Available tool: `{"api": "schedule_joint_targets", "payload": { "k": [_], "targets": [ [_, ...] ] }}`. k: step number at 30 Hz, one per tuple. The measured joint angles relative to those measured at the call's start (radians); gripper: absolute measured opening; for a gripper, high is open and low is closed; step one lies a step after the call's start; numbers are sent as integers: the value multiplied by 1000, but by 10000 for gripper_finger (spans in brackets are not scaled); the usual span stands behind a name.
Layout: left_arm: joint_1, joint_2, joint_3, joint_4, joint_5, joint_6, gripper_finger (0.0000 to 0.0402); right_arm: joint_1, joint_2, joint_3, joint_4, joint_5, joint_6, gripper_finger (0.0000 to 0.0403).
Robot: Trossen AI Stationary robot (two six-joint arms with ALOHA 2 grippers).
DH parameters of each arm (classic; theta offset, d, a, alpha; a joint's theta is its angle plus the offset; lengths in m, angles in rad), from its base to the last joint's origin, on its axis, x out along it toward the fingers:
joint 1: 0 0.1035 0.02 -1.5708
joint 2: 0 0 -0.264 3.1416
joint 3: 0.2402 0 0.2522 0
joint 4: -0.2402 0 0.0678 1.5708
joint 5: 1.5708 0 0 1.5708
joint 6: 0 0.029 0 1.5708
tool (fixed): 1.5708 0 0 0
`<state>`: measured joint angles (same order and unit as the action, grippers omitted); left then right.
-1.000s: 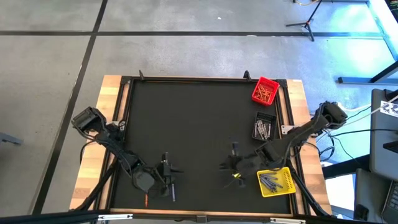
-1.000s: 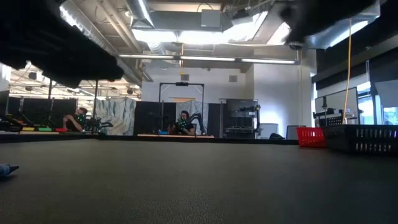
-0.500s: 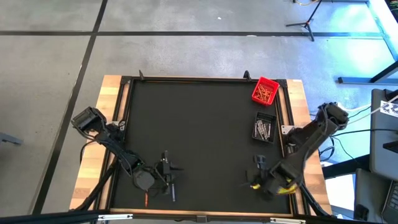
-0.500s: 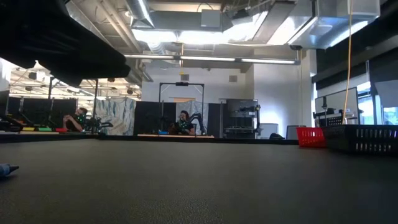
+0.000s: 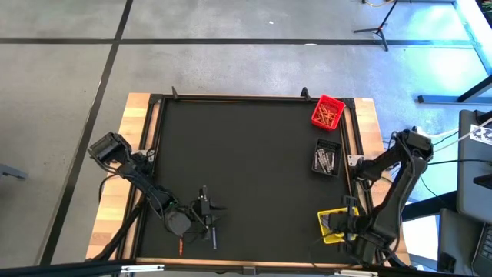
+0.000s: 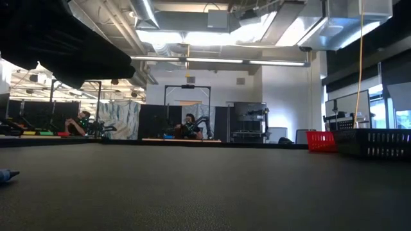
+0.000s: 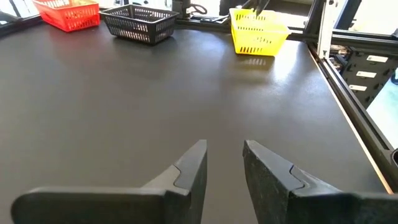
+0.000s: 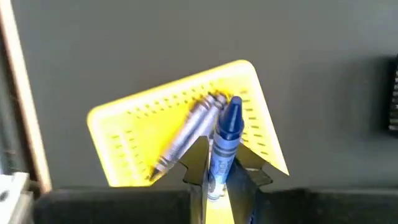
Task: Sort crayons
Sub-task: Put the blue crayon into the yellow bin
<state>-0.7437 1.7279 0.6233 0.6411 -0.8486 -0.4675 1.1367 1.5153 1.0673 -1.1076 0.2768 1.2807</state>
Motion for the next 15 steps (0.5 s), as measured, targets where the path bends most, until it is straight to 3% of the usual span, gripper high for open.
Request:
{"api": "schedule_joint_targets", "payload": {
  "k": [10,15],
  "targets": [
    [0,0,0,0,1,-2,96,35,14,-158,110,-27,106,48],
    [0,0,0,0,1,5,96,35,11,-148,79,-35,102,99]
  ]
}}
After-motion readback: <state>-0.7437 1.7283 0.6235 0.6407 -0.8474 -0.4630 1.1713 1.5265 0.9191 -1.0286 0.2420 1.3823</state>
